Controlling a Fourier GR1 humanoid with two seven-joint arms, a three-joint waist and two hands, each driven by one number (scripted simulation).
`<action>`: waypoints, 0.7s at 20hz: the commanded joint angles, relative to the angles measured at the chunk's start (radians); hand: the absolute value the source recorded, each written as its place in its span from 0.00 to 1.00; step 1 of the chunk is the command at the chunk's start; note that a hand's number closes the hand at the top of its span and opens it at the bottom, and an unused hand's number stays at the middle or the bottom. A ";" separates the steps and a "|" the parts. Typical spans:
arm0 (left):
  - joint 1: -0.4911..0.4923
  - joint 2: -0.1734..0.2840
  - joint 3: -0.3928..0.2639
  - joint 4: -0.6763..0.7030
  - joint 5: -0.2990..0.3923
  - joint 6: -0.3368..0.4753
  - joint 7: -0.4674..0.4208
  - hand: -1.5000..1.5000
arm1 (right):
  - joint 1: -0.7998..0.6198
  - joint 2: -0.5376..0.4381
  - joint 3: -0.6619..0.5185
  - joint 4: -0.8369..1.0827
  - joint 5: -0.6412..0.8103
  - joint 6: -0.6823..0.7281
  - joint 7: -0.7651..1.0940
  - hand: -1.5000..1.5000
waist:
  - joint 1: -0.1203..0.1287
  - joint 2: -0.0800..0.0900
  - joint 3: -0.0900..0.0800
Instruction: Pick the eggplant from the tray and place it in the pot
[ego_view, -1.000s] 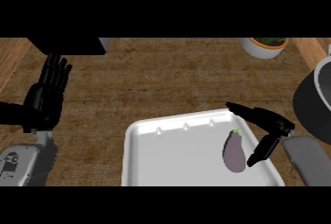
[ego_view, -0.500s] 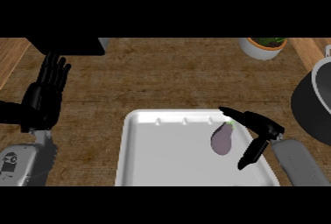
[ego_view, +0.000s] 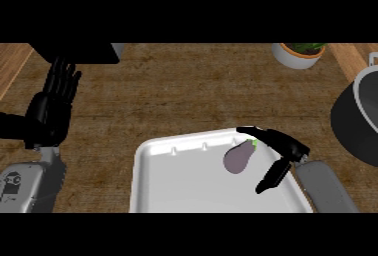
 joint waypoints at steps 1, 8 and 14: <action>0.008 0.021 0.014 -0.060 0.017 -0.011 0.047 0.50 | 0.023 0.041 0.051 -0.025 0.009 0.038 -0.087 1.00 | 0.013 0.012 0.018; 0.004 -0.024 0.012 0.017 -0.022 -0.001 -0.016 0.50 | 0.001 0.099 0.046 -0.081 0.059 -0.038 -0.071 1.00 | 0.005 0.013 0.018; -0.012 -0.016 0.030 -0.014 -0.003 -0.037 0.034 0.50 | 0.054 0.096 0.033 -0.095 0.135 -0.138 -0.084 1.00 | 0.005 0.013 0.018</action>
